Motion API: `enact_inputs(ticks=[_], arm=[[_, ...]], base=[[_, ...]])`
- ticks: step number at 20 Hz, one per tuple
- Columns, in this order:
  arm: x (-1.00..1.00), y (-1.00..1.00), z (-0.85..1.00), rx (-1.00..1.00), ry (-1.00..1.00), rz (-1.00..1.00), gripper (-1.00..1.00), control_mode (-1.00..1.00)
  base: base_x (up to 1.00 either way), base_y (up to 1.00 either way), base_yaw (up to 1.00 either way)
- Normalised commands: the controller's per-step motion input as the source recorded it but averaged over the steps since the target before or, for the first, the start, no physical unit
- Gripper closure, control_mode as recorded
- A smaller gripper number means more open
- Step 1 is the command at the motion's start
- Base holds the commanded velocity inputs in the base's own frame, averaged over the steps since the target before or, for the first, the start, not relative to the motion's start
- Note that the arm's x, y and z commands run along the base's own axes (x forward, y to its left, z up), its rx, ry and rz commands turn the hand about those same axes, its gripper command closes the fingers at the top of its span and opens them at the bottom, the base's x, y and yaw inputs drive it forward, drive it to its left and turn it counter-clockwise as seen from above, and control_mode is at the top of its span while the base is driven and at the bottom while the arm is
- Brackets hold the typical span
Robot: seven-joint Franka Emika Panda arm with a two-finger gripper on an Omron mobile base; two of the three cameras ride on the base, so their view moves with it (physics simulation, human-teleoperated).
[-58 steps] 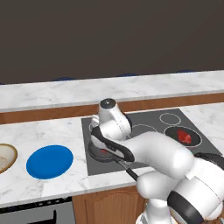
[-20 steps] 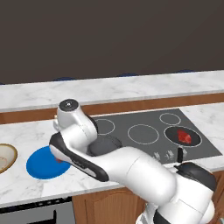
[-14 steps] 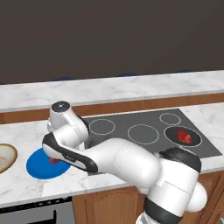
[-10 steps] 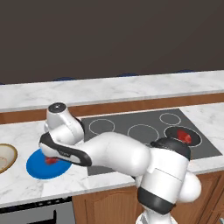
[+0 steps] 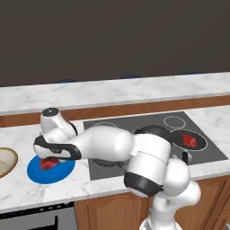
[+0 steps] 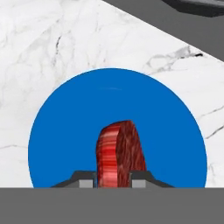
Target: Place one of the steaks on the plate and the other in the bowl. Then place the bowl in the fridge.
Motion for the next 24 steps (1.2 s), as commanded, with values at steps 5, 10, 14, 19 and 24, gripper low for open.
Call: enact_inputs(ticks=[5, 10, 14, 19, 24], arm=[[0.00, 0.01, 0.00, 0.00, 0.00, -0.08, -1.00, -1.00], [-0.17, -0.12, 0.07, 0.00, 0.00, -0.09, -1.00, -1.00], [-0.66, -0.78, 0.21, 0.01, -0.02, -0.09, -1.00, -1.00], [-0.65, -1.00, 0.01, 0.03, 0.00, -0.12, -1.00, -1.00], [-0.57, -1.00, 0.00, 0.03, 0.03, -0.21, -1.00, -1.00]], base=[[0.00, 0.00, 0.00], [0.00, 0.00, 0.00], [0.00, 0.00, 0.00], [0.00, 0.00, 0.00], [0.00, 0.00, 0.00]])
